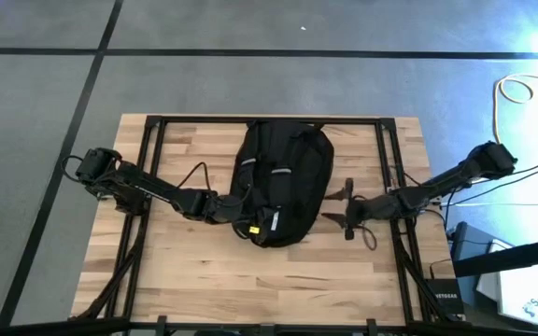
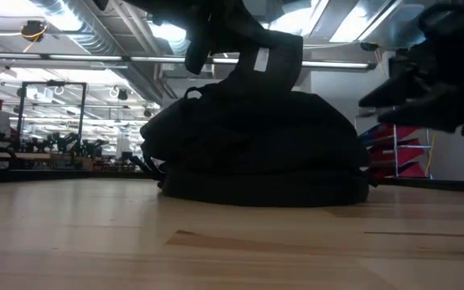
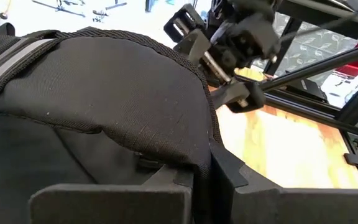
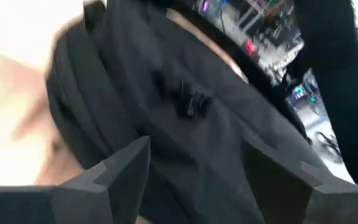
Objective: Unpack backpack
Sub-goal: Open the black backpack
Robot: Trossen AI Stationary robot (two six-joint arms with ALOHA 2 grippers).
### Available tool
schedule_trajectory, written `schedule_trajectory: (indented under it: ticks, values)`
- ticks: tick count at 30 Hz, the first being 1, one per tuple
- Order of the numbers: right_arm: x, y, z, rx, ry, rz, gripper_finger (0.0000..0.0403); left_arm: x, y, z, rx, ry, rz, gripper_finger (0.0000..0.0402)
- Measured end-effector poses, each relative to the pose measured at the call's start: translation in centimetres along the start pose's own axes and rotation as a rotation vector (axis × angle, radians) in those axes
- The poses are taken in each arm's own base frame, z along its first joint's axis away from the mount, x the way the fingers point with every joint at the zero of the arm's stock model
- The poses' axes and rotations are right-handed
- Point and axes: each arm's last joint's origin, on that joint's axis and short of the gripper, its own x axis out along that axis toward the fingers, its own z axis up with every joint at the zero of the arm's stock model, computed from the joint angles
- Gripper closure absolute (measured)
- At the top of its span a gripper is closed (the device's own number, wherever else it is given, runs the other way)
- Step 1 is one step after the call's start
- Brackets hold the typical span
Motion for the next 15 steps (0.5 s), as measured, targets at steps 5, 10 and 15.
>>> schedule_trajectory:
  ticks: [5,10,15]
  values:
    - [1.9,-0.2,-0.1,-0.017,0.124,-0.005,0.0175,-0.1,-0.3,-0.1,0.004,0.003,-0.008,0.0400]
    - [4.7,-1.8,1.3,-0.041,0.245,0.033,0.0176,-0.1,-0.2,-0.2,0.004,0.016,-0.005,0.0400]
    - [7.5,-2.6,1.6,-0.063,0.378,0.129,0.0177,-0.1,-0.2,-0.3,0.000,0.020,-0.006,0.0400]
